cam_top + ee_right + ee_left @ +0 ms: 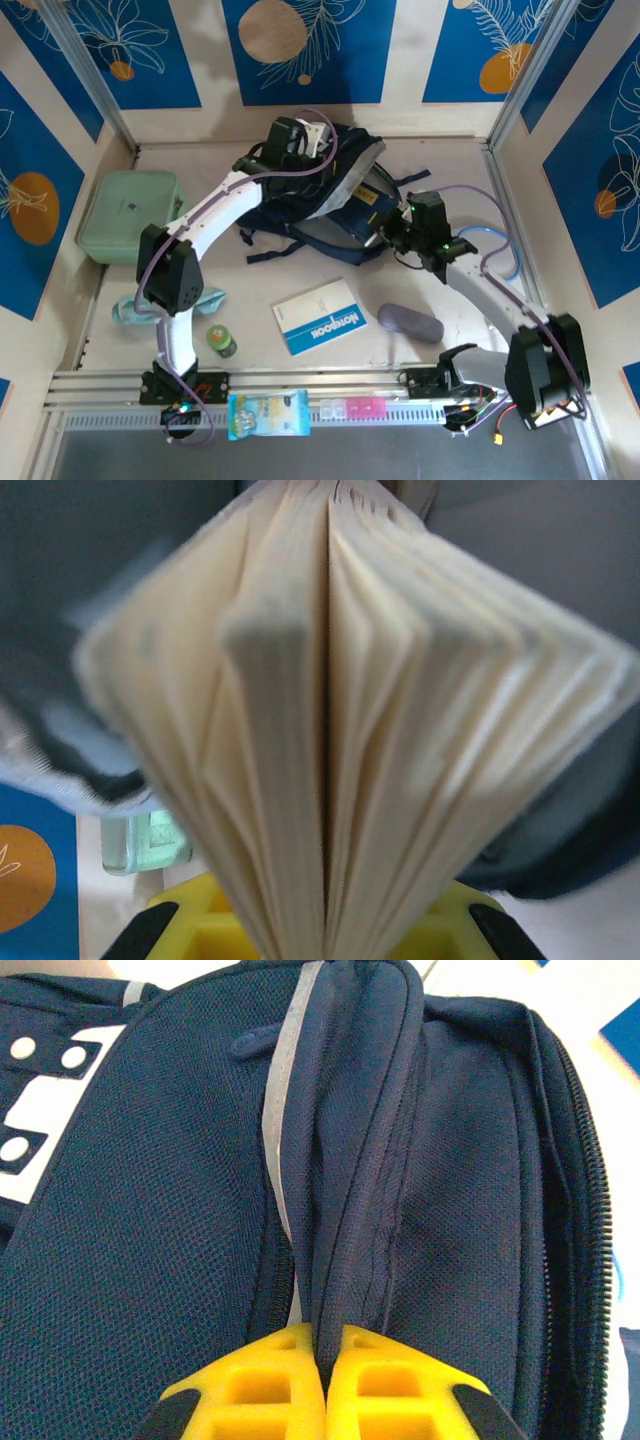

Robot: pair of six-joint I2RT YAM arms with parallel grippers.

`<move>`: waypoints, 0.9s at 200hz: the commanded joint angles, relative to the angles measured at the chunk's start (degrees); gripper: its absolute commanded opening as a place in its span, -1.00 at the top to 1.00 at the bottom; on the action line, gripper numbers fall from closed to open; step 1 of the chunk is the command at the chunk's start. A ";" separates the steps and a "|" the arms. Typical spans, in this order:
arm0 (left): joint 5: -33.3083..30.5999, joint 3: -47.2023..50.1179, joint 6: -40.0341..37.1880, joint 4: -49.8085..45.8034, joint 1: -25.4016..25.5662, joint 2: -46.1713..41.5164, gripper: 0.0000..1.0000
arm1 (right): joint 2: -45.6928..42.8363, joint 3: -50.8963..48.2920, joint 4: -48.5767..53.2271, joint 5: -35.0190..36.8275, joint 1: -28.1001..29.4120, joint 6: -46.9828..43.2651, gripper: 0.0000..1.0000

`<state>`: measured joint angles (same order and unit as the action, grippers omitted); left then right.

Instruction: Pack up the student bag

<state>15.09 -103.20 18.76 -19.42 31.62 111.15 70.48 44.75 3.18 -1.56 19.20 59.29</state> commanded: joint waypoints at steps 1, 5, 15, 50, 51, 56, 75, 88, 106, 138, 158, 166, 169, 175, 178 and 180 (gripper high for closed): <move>6.57 -1.04 5.04 8.30 -2.55 -3.75 1.00 | 4.32 5.30 -11.11 -1.14 1.05 1.14 0.94; 7.07 -1.03 5.22 8.36 -2.80 -3.83 1.00 | 5.39 5.91 -11.92 -1.18 1.15 1.30 0.94; 8.05 -0.96 5.48 8.39 -3.16 -4.05 1.00 | 8.20 7.63 -13.52 -1.10 1.60 1.37 0.94; 9.32 -0.95 5.73 8.32 -3.53 -4.20 1.00 | 19.36 14.98 -11.10 2.85 2.69 6.50 0.94; 9.37 -0.95 5.75 8.29 -3.56 -4.19 1.00 | 19.66 15.13 -11.01 3.00 2.73 6.70 0.94; 9.49 -0.95 5.76 8.26 -3.58 -4.31 1.00 | 21.34 15.95 -10.70 3.61 2.86 7.93 0.94; 9.98 -0.78 6.18 8.35 -3.91 -4.45 1.00 | 28.07 19.01 -11.62 5.06 3.18 10.85 0.94; 10.41 -0.70 6.40 8.37 -4.13 -4.62 1.00 | 32.26 22.10 -12.12 5.52 3.54 10.87 0.94; 10.63 -0.15 7.19 8.43 -4.33 -4.64 1.00 | 37.89 26.72 -11.07 6.49 4.61 9.99 0.94; 12.31 1.01 8.39 8.61 -4.29 -4.10 1.00 | 44.75 29.76 -14.51 8.64 6.28 12.29 0.93; 12.52 1.76 8.64 9.13 -4.37 -4.19 1.00 | 47.21 31.87 -15.22 9.47 6.90 13.76 0.88; 12.67 1.77 8.66 9.14 -4.46 -4.22 1.00 | 47.83 32.17 -15.99 9.28 6.99 14.20 0.85; 12.68 1.77 8.66 9.06 -4.53 -4.19 1.00 | 48.01 32.25 -16.15 9.17 6.99 14.38 0.83; 12.76 1.77 8.58 9.05 -4.47 -4.19 1.00 | 48.33 32.48 -16.28 8.92 6.99 14.69 0.79; 12.77 1.82 8.64 9.05 -4.48 -4.14 1.00 | 48.43 32.67 -16.39 8.66 6.92 14.70 0.78; 12.70 1.78 8.65 9.05 -4.49 -4.11 1.00 | 48.52 32.72 -16.39 8.57 6.89 14.69 0.77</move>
<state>24.58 -100.95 26.13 -15.92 27.79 111.15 116.99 75.96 -12.88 5.17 25.67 72.07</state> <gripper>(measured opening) 0.051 0.124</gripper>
